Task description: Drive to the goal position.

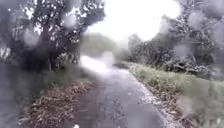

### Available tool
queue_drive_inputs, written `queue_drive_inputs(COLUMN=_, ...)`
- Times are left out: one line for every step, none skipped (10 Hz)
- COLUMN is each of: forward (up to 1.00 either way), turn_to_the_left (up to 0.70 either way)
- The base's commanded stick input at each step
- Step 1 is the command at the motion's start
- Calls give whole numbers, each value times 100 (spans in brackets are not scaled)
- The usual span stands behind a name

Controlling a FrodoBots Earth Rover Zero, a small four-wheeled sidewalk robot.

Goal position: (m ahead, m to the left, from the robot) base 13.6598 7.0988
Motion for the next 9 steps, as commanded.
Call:
queue_drive_inputs(forward=85, turn_to_the_left=0)
queue_drive_inputs(forward=85, turn_to_the_left=0)
queue_drive_inputs(forward=85, turn_to_the_left=0)
queue_drive_inputs(forward=85, turn_to_the_left=0)
queue_drive_inputs(forward=85, turn_to_the_left=0)
queue_drive_inputs(forward=85, turn_to_the_left=0)
queue_drive_inputs(forward=85, turn_to_the_left=0)
queue_drive_inputs(forward=85, turn_to_the_left=0)
queue_drive_inputs(forward=85, turn_to_the_left=0)
